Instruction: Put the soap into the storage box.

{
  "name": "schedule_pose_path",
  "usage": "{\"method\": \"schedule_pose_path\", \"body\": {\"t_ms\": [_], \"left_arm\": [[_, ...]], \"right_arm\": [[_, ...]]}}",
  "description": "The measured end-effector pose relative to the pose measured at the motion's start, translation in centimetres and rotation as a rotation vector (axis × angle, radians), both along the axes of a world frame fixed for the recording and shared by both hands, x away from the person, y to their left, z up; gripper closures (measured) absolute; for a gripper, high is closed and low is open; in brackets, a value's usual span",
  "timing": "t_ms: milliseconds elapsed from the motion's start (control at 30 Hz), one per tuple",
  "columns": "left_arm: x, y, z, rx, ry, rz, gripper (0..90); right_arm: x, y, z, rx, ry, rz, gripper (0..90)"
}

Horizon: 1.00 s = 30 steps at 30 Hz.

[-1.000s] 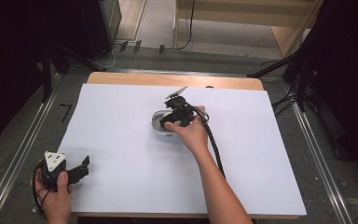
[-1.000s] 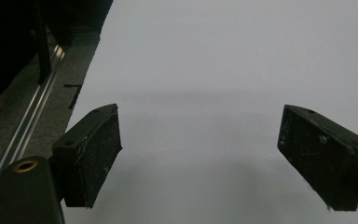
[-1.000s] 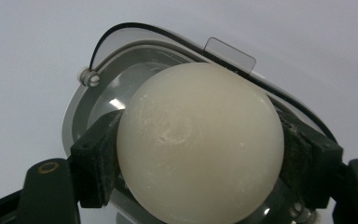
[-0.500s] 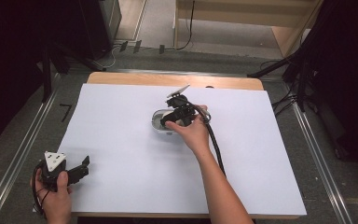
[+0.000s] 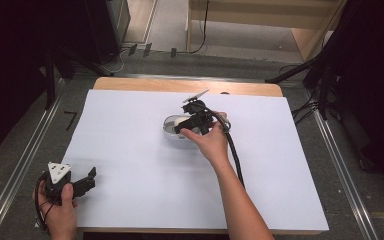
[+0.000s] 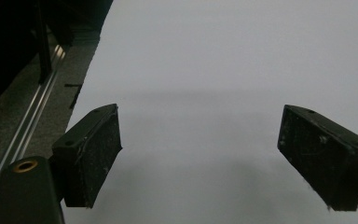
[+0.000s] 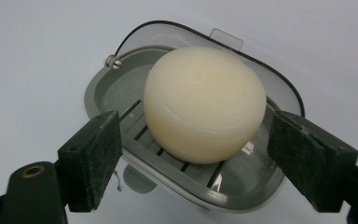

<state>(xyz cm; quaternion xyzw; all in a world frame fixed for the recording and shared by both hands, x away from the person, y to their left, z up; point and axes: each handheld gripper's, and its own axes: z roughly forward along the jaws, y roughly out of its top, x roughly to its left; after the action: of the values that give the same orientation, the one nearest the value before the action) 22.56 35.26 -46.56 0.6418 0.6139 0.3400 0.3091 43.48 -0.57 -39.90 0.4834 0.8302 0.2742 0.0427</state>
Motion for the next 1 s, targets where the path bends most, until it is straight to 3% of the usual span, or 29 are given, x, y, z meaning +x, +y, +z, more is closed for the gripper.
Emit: {"method": "schedule_pose_path", "body": {"t_ms": [400, 1000], "left_arm": [[0.0, 0.0, 0.0, -0.001, 0.000, -0.003, 14.2], [0.0, -0.1, 0.0, 0.006, 0.001, -0.001, 14.2]], "right_arm": [[-1.1, -1.1, 0.7, 0.015, -0.020, -0.004, 18.6], [-2.2, -4.1, -0.3, 0.026, -0.011, -0.044, 18.7]]}}
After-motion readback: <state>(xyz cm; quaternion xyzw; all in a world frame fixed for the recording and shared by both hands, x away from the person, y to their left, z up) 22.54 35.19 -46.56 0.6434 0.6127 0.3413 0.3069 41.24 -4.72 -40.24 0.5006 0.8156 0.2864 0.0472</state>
